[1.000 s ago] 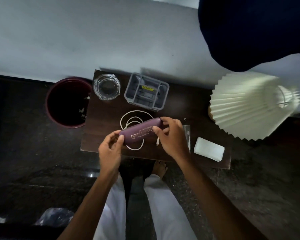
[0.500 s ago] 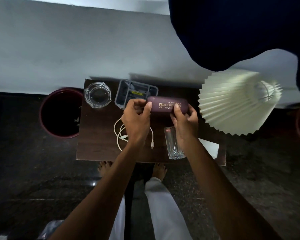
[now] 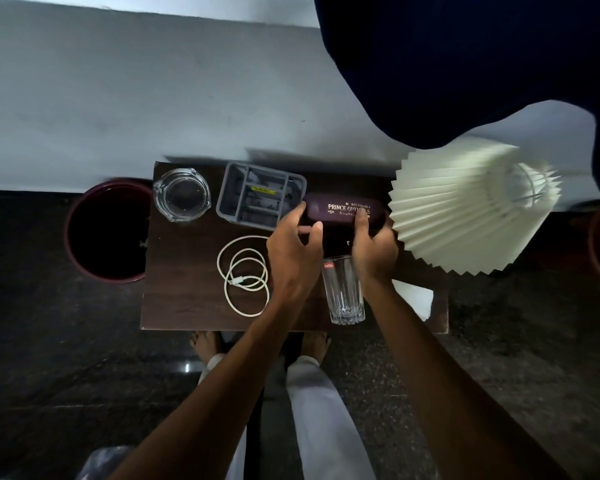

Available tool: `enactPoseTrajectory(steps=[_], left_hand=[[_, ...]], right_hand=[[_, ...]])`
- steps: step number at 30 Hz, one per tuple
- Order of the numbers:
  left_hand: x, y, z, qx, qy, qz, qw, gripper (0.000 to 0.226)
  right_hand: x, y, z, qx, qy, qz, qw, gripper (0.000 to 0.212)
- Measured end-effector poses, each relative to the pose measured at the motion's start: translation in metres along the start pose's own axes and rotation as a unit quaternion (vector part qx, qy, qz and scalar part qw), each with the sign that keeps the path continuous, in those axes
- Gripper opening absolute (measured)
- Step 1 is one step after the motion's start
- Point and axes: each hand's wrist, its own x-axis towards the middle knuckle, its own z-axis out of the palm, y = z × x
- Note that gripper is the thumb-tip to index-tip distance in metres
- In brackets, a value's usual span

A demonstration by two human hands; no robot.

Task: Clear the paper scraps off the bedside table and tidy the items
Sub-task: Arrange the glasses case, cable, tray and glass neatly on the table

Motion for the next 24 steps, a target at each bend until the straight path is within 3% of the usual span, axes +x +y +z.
enactPoseTrajectory(steps=[12,24], left_hand=[[0.026,0.017,0.034,-0.054,-0.118,-0.023,0.991,0.065],[0.054,-0.003,0.057,-0.102,-0.166,-0.134,0.972,0.074]], right_hand=[[0.036,0.0,0.004,-0.025,-0.063,0.132,0.989,0.085],[0.069,0.0,0.022,-0.002,-0.007,0.093,0.996,0.074]])
